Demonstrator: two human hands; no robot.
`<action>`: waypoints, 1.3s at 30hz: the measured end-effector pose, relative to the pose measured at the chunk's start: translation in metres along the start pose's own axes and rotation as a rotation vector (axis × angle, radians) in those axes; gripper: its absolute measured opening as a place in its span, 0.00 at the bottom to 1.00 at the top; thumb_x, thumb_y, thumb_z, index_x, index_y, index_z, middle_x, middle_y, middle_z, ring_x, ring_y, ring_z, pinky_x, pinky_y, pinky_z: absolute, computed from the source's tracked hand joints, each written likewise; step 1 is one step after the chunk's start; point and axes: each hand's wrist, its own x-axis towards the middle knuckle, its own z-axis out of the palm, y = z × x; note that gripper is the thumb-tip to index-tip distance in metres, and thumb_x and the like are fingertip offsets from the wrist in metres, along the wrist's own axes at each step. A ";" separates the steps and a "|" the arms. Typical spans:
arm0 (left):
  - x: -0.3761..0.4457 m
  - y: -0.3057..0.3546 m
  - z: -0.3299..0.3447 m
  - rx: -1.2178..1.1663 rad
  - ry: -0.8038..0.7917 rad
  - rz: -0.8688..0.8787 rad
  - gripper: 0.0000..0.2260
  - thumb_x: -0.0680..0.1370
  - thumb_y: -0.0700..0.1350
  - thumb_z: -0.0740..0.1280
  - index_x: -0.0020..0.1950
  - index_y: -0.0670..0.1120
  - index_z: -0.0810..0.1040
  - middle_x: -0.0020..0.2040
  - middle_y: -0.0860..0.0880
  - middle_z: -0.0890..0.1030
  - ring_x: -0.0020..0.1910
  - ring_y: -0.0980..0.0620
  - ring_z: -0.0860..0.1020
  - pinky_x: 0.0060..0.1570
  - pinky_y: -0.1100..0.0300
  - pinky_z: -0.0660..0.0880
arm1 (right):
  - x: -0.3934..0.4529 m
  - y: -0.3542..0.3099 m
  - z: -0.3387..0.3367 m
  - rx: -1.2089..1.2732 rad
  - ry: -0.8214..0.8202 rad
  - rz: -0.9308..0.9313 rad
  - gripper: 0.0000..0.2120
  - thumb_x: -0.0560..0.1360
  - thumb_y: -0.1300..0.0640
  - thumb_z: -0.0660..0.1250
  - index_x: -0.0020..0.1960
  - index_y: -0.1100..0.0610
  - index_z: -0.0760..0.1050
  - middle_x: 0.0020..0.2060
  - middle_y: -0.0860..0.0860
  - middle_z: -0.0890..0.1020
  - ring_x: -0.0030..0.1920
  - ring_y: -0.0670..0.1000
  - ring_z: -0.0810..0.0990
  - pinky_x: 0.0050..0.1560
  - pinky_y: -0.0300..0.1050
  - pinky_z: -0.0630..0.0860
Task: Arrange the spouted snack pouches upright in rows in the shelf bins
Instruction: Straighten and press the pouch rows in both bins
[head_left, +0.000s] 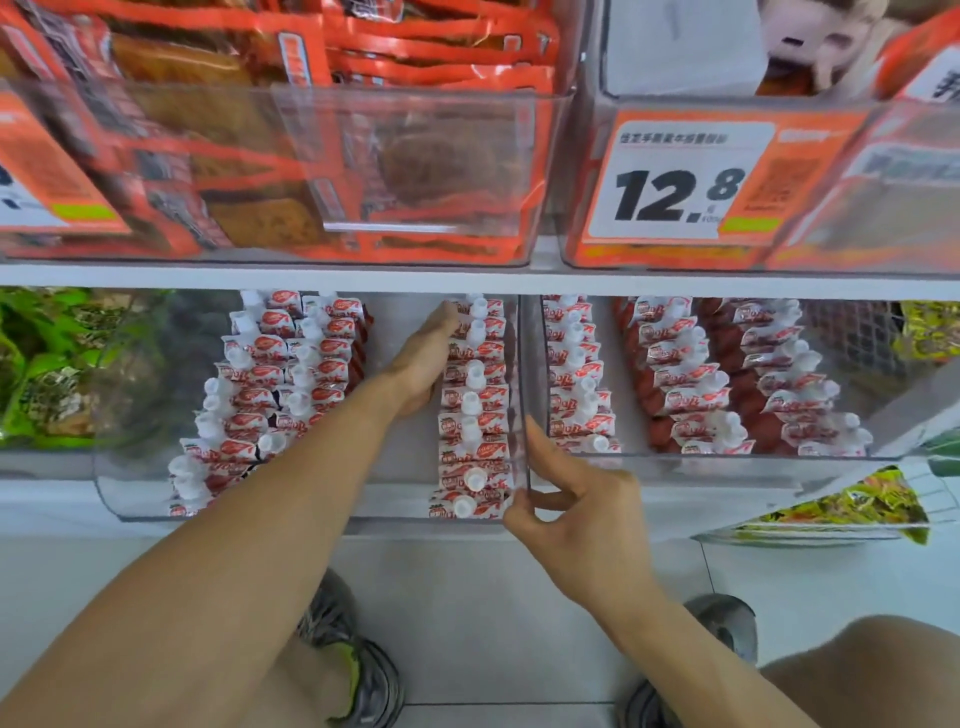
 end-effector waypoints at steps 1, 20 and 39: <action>-0.002 0.000 -0.003 0.022 0.017 -0.030 0.31 0.79 0.67 0.49 0.73 0.49 0.67 0.66 0.48 0.77 0.66 0.49 0.74 0.67 0.49 0.68 | -0.001 0.002 -0.001 0.011 -0.008 0.004 0.32 0.67 0.63 0.71 0.67 0.42 0.71 0.42 0.22 0.77 0.42 0.45 0.85 0.46 0.32 0.80; -0.111 -0.026 -0.014 0.262 -0.242 -0.214 0.16 0.79 0.54 0.64 0.61 0.47 0.79 0.57 0.52 0.83 0.59 0.53 0.79 0.63 0.49 0.73 | -0.004 0.012 -0.001 0.069 -0.073 0.043 0.30 0.69 0.67 0.72 0.70 0.52 0.72 0.43 0.17 0.73 0.51 0.38 0.81 0.50 0.37 0.81; -0.111 -0.008 0.000 0.207 -0.354 -0.290 0.06 0.80 0.42 0.65 0.56 0.46 0.79 0.49 0.49 0.85 0.49 0.52 0.83 0.54 0.55 0.77 | -0.004 0.003 -0.006 0.184 -0.088 0.168 0.32 0.69 0.70 0.72 0.69 0.50 0.72 0.57 0.32 0.78 0.58 0.32 0.77 0.51 0.34 0.80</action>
